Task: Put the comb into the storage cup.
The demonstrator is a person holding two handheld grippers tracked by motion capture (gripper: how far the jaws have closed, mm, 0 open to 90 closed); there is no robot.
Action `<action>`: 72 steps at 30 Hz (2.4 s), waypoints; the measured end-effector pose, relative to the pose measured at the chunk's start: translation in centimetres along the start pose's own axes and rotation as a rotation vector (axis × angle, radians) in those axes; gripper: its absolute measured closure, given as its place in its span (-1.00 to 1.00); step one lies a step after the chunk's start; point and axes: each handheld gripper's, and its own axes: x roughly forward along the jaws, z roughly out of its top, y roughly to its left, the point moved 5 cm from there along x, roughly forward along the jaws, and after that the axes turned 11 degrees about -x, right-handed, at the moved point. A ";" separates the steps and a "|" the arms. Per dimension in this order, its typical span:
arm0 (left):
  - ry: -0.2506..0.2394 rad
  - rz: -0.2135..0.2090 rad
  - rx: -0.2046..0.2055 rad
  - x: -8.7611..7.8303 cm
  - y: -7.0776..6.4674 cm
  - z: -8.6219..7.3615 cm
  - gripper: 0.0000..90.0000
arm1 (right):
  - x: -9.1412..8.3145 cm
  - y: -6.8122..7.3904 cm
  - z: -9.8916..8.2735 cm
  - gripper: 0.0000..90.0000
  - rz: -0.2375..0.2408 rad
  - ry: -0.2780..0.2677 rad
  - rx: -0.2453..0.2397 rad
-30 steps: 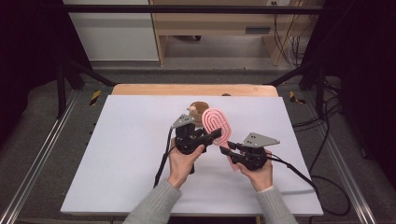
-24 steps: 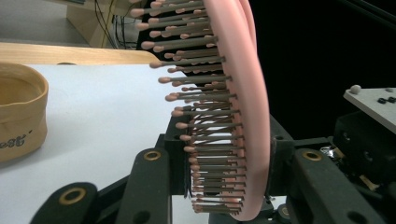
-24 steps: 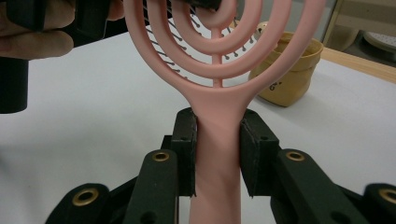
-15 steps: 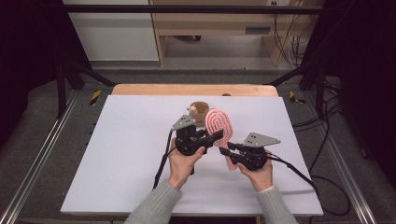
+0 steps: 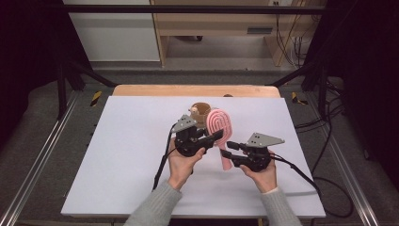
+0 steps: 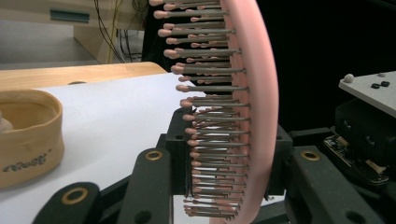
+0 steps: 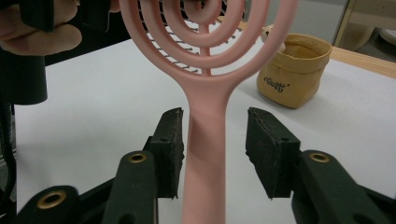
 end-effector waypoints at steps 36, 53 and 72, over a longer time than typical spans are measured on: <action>-0.033 0.094 0.068 -2.2 1.4 2.9 0.42 | -1.7 -3.4 -1.8 -0.90 -0.066 -0.012 0.126; -0.047 0.105 0.088 -2.9 1.4 4.4 0.42 | -2.7 -4.7 -3.7 -0.99 -0.042 0.006 0.135; -0.074 0.111 0.086 -3.8 2.0 5.9 0.42 | -3.5 -5.4 -4.7 -0.99 -0.053 0.008 0.118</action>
